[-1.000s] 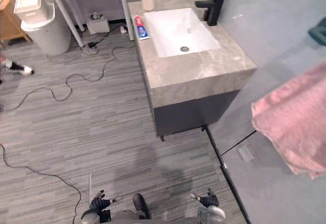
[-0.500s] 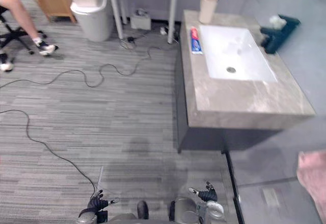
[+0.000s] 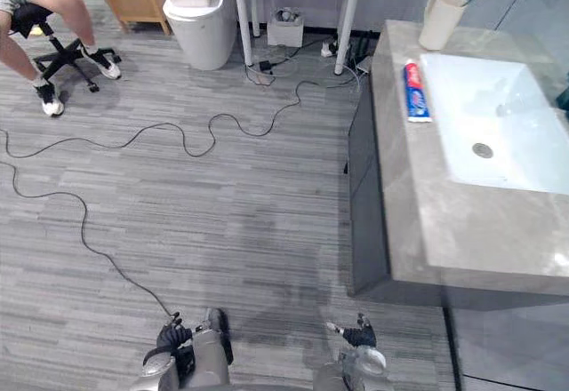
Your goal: Organize washtable
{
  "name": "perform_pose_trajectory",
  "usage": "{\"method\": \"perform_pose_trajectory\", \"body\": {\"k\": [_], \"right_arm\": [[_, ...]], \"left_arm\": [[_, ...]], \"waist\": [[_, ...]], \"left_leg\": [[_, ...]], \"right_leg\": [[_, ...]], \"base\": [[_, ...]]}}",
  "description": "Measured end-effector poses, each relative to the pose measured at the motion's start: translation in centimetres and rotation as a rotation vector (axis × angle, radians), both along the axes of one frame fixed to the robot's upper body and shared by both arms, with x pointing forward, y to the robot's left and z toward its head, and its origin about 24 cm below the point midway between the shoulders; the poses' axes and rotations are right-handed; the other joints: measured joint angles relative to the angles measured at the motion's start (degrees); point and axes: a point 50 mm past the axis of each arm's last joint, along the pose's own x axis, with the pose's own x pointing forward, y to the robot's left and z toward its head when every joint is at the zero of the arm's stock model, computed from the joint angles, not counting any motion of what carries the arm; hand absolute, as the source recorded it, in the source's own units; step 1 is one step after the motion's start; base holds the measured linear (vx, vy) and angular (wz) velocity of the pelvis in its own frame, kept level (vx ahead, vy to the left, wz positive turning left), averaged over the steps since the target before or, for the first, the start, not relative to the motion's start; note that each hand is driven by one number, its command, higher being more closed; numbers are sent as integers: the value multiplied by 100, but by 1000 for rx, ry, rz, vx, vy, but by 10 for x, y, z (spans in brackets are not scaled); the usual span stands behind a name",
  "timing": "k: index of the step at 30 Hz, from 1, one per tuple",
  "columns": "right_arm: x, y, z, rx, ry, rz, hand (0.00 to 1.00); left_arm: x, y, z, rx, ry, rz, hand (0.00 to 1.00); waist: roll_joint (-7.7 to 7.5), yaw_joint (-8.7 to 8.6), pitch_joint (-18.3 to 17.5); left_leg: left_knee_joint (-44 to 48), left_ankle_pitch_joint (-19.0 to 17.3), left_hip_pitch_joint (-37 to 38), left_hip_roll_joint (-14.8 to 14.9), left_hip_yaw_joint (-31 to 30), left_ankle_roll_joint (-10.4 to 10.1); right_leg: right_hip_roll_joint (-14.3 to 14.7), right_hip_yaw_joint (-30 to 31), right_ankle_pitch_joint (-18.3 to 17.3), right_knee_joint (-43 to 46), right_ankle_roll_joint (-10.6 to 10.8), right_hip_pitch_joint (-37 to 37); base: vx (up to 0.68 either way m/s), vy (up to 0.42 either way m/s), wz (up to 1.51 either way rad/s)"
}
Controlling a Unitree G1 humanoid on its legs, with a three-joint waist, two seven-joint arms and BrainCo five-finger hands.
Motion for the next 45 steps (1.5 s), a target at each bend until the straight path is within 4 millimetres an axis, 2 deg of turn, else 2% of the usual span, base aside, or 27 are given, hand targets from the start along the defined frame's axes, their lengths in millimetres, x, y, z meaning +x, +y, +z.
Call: {"method": "perform_pose_trajectory", "body": {"k": [1, 2, 4, 6, 8, 10, 13, 14, 15, 16, 17, 18, 19, 22, 23, 25, 26, 28, 30, 31, 32, 33, 35, 37, 40, 43, 45], "right_arm": [[0, -1, 0, 0, 1, 0, 0], [0, -1, 0, 1, 2, 0, 0], [1, 0, 0, 2, -3, 0, 0], [4, 0, 2, 3, -22, -2, 0], [5, -1, 3, 7, -32, -19, 0], [5, -3, 3, 11, -36, -23, 0], [-1, -6, 2, 10, -28, -43, 0], [-1, -5, 2, 10, -30, -43, 0], [1, -8, 4, 4, -39, -41, 0], [0, -10, 4, -5, -40, -40, 0], [0, -11, 4, -8, -41, -38, 0], [-1, -14, 5, -17, -41, -39, 0], [-1, -17, 5, -23, -40, -38, 0], [-1, -16, 5, -11, -41, -52, 0], [-1, -14, 4, -5, -34, -53, 0], [-2, -13, 3, -1, -26, -54, 0], [0, -12, 4, 1, -28, -54, 0], [3, -9, 5, 7, -36, -47, 0], [2, -11, 5, -1, -36, -41, 0], [2, -13, 5, -8, -37, -36, 0], [-1, -12, 4, -5, -27, -37, 0], [-9, -7, 1, 12, -9, -41, 0], [-11, 1, 0, 35, -2, -45, 0], [-7, 6, 2, 46, -22, -51, 0], [0, 4, 5, 44, -52, -62, 0], [2, 2, 5, 43, -52, -59, 0], [4, -3, 5, 38, -45, -81, 0]], "left_arm": [[-5, 2, -2, 9, 25, -21, 0], [-10, 4, -4, 18, 47, -24, 0], [-18, 7, -6, 21, 69, -19, 0], [-17, 5, -6, 10, 64, -12, 0], [-17, -3, -8, -29, 62, 19, 0], [-17, -11, -9, -68, 58, 52, 0], [-11, -23, -9, -108, 44, 61, 0], [-11, -26, -10, -119, 45, 65, 0], [-9, -33, -10, -136, 39, 54, 0], [-7, -39, -9, -147, 34, 35, 0], [-5, -41, -9, -152, 30, 36, 0], [-3, -43, -8, -160, 20, 40, 0], [-2, -43, -7, -159, 8, 48, 0], [1, -39, -4, -149, -20, 60, 0], [3, -38, -2, -148, -31, 59, 0], [3, -40, -2, -152, -33, 60, 0], [4, -41, -2, -152, -36, 61, 0], [6, -44, -1, -160, -41, 58, 0], [4, -47, -3, -164, -28, 51, 0], [-1, -47, -5, -167, -13, 54, 0], [-2, -45, -5, -163, -8, 56, 0], [-5, -39, -6, -146, 2, 59, 0], [-6, -34, -6, -136, 3, 62, 0], [-4, -35, -6, -144, 3, 66, 0], [-8, -36, -8, -155, 19, 75, 0], [-9, -32, -10, -139, 45, 43, 0], [-15, -29, -13, -123, 82, 7, 0]], "waist": [[-25, -6, 6], [12, -32, 29], [-7, -88, 13], [8, -131, 8], [17, -128, 26], [137, -128, 63], [115, -183, 46], [97, -201, 33], [234, -224, 76], [305, -276, 76], [340, -292, 80], [468, -284, 80], [577, -247, 76], [584, -116, 53], [522, -107, 64], [454, -101, 62], [459, -107, 54], [464, -83, 47], [539, -39, -3], [691, -39, -103], [617, -41, -127], [413, -61, -306], [206, 32, -404], [143, 26, -377], [321, 46, -334], [375, 22, -330], [387, -38, -312]], "left_leg": [[-137, -110, 347, -121, 214, 177], [-368, -180, 736, -225, 359, 293], [-745, -197, 1220, -334, 430, 355], [-1152, -231, 1618, -420, 471, 418], [-1538, -244, 2008, -540, 583, 436], [-2023, -246, 2565, -640, 773, 425], [-2188, -448, 2878, -852, 662, 213], [-2165, -544, 2968, -857, 579, 169], [-1894, -678, 3053, -726, 489, 7], [-950, -807, 2749, -502, 428, -190], [-275, -828, 2515, -350, 420, -227], [1195, -748, 1975, 59, 410, -433], [2291, -730, 1618, 431, 418, -473], [2673, -783, 1092, 727, 436, -383], [2121, -850, 877, 688, 436, -272], [1413, -855, 774, 580, 285, -263], [669, -841, 641, 293, -411, -286], [118, -827, 529, -62, -1442, -311], [-159, -761, 565, -69, -1667, -258], [-189, -227, 700, 100, -1416, -311], [-78, -278, 778, 132, -1229, -364], [-148, -411, 905, 116, -623, -249], [-217, -528, 1045, 128, -56, -158], [-432, -597, 1444, 149, 686, -59], [-934, -598, 2111, 180, 1563, -58], [-1262, -557, 2287, 171, 2023, -126], [-1473, -458, 2392, 112, 2087, -285]], "right_leg": [[-154, 77, 474, 820, -490, -378], [-149, 98, 397, 1586, -521, -684], [131, 89, 52, 2217, -297, -960], [740, -91, -383, 2601, -78, -1482], [1076, -555, -576, 2268, -113, -1811], [1440, -1422, -453, 874, -304, -1868], [1676, -1278, 234, -357, -624, -1877], [1676, -1254, 478, -301, -853, -1824], [1689, -1371, 321, -110, -1000, -1674], [1686, -1487, 133, -164, -982, -1432], [1702, -1533, 72, -216, -985, -1283], [1883, -1545, 13, -401, -1050, -939], [2117, -1444, -52, -608, -1125, -599], [2388, -934, -100, -910, -1187, -67], [2394, -588, -96, -1044, -1161, 160], [2392, -238, -136, -1070, -1083, 241], [2394, 238, -195, -1062, -981, 315], [2400, 948, -263, -1032, -863, 328], [2515, 1644, -448, -827, -644, 258], [2670, 2083, -642, -583, -521, 239], [2656, 2284, -734, -450, -415, 225], [2513, 2459, -786, -179, -251, -54], [2371, 2269, -734, -42, -57, -316], [1963, 985, -621, 463, 262, -824], [1254, -1003, -705, 918, 82, -1080], [1169, -1561, -689, 304, 36, -1313], [1236, -1626, 32, -353, -398, -1381]], "base": [[453, 536, -29], [431, 447, -37], [301, 259, -15], [309, 182, -3], [337, 123, -16], [492, 122, -23], [418, 24, 24], [511, -80, 50], [483, -144, 56], [455, -161, 55], [423, -183, 41], [424, -158, -10], [433, -134, -39], [433, -55, -109], [447, 22, -131], [338, 96, -121], [251, 140, -143], [354, 309, -207], [284, 348, -219], [222, 338, -174], [289, 483, -209], [204, 353, -179], [151, 301, -168], [86, 218, -155], [51, 170, -140], [75, -12, -96], [193, -127, -47]]}}
